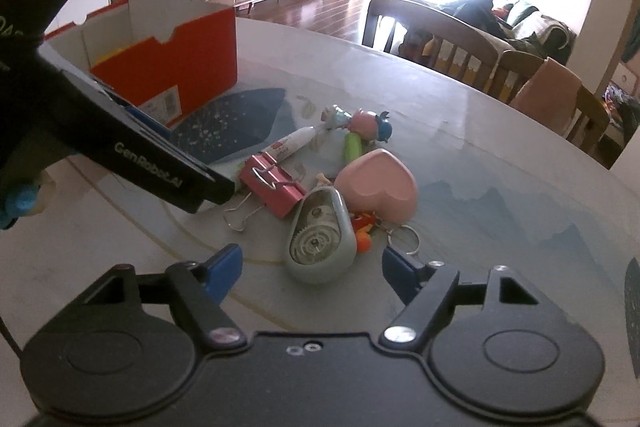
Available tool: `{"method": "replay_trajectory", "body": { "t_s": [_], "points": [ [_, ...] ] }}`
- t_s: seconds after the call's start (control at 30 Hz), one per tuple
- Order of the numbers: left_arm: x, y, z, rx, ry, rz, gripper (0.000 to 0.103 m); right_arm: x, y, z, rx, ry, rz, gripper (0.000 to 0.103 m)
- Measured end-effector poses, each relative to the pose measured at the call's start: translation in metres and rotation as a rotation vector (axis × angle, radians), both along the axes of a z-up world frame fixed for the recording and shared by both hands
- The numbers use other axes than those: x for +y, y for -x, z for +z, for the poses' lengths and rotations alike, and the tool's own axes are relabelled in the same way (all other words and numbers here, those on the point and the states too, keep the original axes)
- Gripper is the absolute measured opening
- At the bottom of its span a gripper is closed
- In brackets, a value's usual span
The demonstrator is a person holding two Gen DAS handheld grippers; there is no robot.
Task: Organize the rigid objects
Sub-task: 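Grasp the white glue stick with the left tool while the right tool grasps the grey tape dispenser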
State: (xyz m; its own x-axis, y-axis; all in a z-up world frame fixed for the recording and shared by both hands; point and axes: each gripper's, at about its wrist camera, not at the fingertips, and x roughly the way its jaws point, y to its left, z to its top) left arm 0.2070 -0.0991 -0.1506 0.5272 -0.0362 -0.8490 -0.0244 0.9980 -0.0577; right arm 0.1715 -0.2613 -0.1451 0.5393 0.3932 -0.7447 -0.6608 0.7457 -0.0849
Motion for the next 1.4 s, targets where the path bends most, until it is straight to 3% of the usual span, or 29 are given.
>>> {"method": "replay_trajectory", "body": {
  "t_s": [0.33,0.53,0.8,1.13,1.27,1.4],
  "points": [
    [0.001,-0.01,-0.023,0.025,-0.043,0.018,0.083,0.014,-0.004,-0.017,-0.053,0.055,0.041,0.072],
    [0.006,-0.014,-0.026,0.02,-0.025,0.024,0.082,0.02,-0.011,-0.027,-0.062,0.082,0.036,0.067],
    [0.0,-0.021,-0.027,-0.003,-0.039,-0.02,0.06,0.028,-0.014,-0.032,-0.098,0.113,0.031,0.06],
    [-0.01,-0.03,-0.025,-0.013,-0.03,-0.083,0.022,0.033,-0.017,-0.036,-0.104,0.13,0.014,0.05],
    [-0.005,-0.031,-0.023,0.002,0.013,-0.07,0.022,0.027,-0.018,-0.029,-0.068,0.08,-0.009,0.05],
    [0.002,-0.029,-0.02,0.037,0.091,-0.044,0.021,0.014,-0.022,-0.019,0.03,-0.011,-0.07,0.05]
  ]
}}
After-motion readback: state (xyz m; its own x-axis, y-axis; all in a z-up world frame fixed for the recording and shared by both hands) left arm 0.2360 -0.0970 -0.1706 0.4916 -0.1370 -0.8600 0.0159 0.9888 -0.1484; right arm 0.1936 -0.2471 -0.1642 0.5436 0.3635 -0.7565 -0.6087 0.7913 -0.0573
